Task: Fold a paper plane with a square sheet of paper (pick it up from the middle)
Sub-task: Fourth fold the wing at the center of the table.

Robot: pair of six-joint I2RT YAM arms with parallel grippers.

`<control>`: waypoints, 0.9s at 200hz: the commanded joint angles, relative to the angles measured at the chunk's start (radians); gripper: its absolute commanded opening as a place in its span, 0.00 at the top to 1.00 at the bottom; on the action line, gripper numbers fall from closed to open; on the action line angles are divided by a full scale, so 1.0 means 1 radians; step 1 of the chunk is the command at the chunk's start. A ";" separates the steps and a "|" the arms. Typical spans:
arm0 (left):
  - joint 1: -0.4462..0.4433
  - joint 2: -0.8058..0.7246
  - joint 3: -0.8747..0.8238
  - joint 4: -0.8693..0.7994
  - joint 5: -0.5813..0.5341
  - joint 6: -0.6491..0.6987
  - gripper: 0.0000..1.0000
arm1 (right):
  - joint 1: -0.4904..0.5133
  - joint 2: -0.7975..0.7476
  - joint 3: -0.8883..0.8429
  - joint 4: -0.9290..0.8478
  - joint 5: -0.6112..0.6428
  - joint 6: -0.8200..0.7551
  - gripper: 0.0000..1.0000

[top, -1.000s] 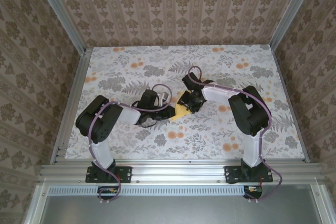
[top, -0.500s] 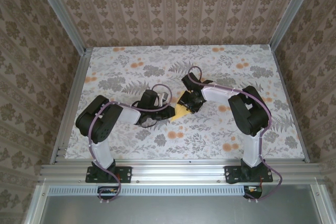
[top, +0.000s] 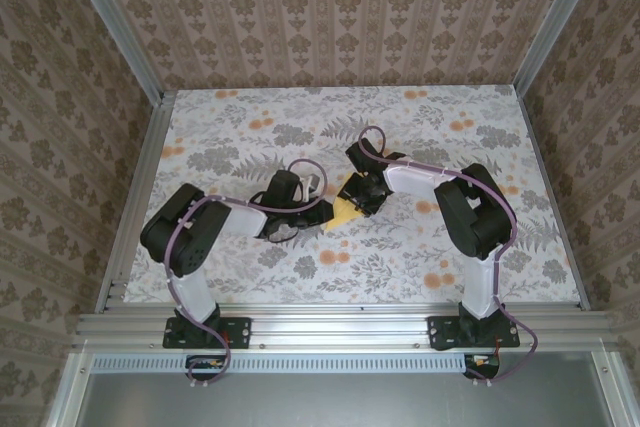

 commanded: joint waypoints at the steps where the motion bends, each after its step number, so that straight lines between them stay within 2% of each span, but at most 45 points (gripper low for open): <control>1: -0.001 -0.078 -0.024 0.013 -0.007 0.024 0.79 | -0.009 0.182 -0.104 -0.224 0.122 0.029 0.48; 78: -0.026 -0.026 -0.018 0.042 -0.022 0.020 0.80 | -0.007 0.214 -0.032 -0.313 0.141 0.042 0.48; 138: -0.028 0.021 0.011 0.028 -0.024 0.024 0.81 | -0.002 0.232 -0.003 -0.340 0.155 0.034 0.43; 180: -0.026 0.005 0.008 -0.007 -0.058 0.035 0.83 | -0.001 0.239 -0.004 -0.338 0.151 0.042 0.45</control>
